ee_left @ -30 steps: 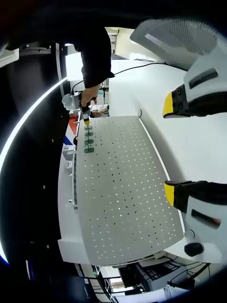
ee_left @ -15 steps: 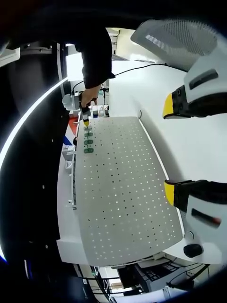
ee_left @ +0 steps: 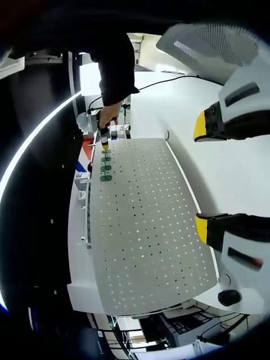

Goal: Insert the hook assembly into the mounting plate slot until the hook locks in place.

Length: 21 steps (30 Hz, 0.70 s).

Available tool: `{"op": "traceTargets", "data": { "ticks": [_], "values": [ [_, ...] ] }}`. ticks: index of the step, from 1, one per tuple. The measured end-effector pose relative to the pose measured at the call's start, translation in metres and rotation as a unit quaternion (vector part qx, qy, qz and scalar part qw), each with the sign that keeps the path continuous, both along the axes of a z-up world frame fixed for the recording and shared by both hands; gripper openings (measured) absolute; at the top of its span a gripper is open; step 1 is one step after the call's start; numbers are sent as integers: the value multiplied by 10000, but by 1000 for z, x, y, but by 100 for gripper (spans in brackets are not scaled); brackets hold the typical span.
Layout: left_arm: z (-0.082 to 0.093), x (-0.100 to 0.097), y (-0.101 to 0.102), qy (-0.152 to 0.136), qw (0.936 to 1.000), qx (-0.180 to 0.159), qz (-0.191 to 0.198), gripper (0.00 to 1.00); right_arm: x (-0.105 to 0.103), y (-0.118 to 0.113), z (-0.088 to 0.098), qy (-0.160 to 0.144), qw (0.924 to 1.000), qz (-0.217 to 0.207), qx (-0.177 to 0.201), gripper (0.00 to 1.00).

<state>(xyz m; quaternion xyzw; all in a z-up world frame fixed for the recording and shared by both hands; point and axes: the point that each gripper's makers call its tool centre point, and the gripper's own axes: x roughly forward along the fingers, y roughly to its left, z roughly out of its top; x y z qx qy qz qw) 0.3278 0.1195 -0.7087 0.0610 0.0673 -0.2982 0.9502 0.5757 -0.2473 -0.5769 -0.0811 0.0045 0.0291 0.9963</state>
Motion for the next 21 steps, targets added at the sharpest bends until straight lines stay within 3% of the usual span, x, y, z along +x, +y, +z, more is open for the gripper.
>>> {"op": "traceTargets", "data": {
  "ticks": [9, 21],
  "values": [
    [0, -1, 0, -15, 10000, -11, -27, 53, -11, -7, -3, -6, 10000, -78, -54, 9],
    [3, -4, -6, -58, 9998, -20, -164, 53, -49, -2, -1, -130, 9999, 31, -12, 25]
  ]
}}
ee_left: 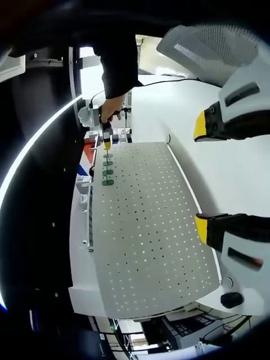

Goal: Insert the hook assembly into the mounting plate slot until the hook locks in place.

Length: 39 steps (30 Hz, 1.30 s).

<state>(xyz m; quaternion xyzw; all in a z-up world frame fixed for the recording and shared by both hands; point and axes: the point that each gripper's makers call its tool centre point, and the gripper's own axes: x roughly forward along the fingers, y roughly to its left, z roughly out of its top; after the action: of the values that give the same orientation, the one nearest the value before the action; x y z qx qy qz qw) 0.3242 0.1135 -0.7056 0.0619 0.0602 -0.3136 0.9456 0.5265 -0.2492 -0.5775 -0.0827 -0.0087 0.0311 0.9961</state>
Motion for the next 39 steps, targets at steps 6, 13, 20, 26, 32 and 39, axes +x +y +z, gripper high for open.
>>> {"op": "traceTargets", "data": {
  "ticks": [6, 13, 20, 26, 32, 39],
  "values": [
    [3, 0, 1, -30, 10000, -42, 7, 53, -18, 11, -5, 3, 9999, 154, -37, 33],
    [11, 2, 8, -45, 9998, -159, 87, 53, -40, 24, -6, -32, 9993, 369, -73, 40],
    [23, 3, 16, -173, 9996, -137, 147, 53, -62, 37, -10, 11, 9985, 556, -23, 43],
    [29, 3, 23, -240, 9994, -116, 207, 54, -82, 50, -15, 81, 9972, 736, 62, 46],
    [32, 1, 28, -273, 9992, -102, 275, 54, -106, 67, -20, 131, 9952, 945, 209, 48],
    [34, -3, 34, -333, 9986, -133, 376, 55, -137, 94, -31, 274, 9920, 1205, 254, 53]
  ]
}}
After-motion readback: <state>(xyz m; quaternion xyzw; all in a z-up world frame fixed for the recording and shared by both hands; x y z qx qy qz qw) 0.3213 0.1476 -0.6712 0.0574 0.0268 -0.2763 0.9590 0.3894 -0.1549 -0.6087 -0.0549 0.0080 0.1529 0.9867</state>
